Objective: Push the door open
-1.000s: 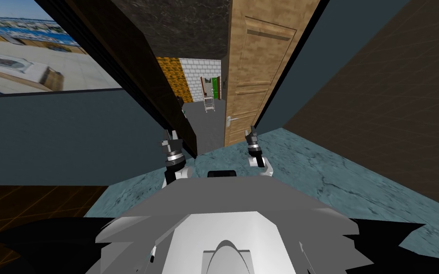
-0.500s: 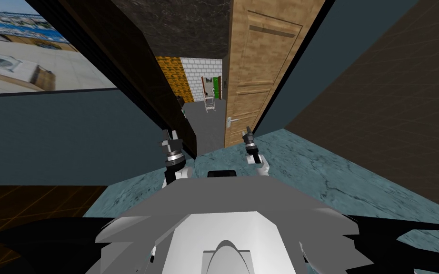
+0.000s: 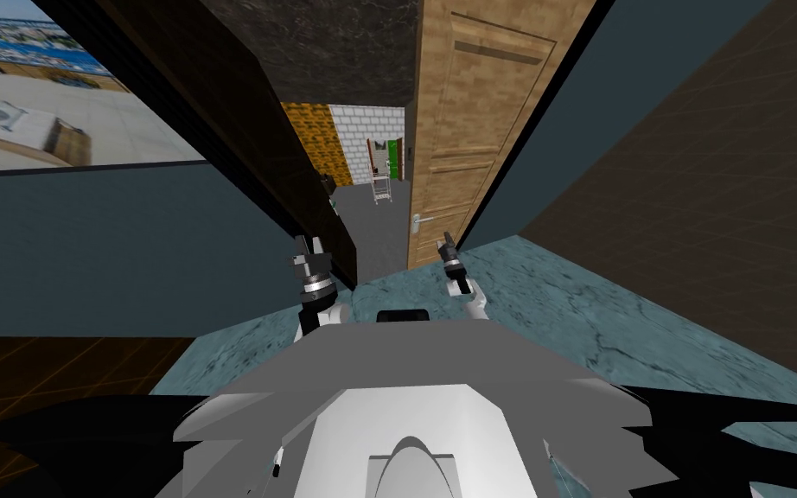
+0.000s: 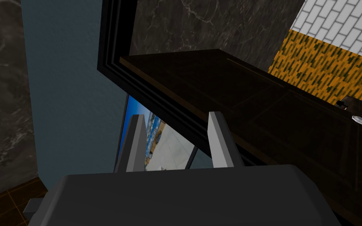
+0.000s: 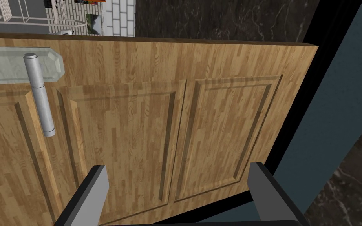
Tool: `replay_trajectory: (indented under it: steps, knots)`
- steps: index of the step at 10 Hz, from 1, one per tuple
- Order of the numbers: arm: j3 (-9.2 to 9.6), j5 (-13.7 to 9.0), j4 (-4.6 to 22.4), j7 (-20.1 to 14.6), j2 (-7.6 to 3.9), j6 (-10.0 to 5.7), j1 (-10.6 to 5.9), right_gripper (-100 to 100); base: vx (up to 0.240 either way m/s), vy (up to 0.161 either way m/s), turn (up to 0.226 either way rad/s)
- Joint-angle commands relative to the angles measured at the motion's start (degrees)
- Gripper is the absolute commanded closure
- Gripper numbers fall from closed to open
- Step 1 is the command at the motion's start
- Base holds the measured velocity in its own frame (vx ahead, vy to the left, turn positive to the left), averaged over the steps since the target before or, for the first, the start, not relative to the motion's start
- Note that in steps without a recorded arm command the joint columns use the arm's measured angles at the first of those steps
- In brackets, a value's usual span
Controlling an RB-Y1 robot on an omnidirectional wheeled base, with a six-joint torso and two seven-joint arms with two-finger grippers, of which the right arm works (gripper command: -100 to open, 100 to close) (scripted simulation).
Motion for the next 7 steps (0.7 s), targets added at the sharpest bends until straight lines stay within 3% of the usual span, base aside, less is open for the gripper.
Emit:
replay_trajectory:
  steps: [1, 2, 4, 5, 6, 7]
  knots:
    - [0.11, 0.58, 2.86, -0.98, -0.52, 0.00, -1.68, -100, 0.060, -0.033, 0.023]
    - [0.11, 0.58, 3.17, -0.98, -0.52, 0.00, -1.68, -100, 0.051, -0.020, 0.017]
    - [0.23, 1.57, 7.16, -2.69, -1.41, -0.13, -4.76, -100, 0.060, -0.020, 0.033]
    - [0.23, 1.57, 8.50, -2.69, -1.41, -0.13, -4.76, -100, 0.062, -0.033, 0.013]
    - [0.29, 2.05, 10.47, -3.52, -1.84, -0.19, -6.25, -100, 0.056, -0.037, 0.021]
    - [0.29, 2.05, 11.09, -3.52, -1.84, -0.19, -6.25, -100, 0.042, -0.020, 0.016]
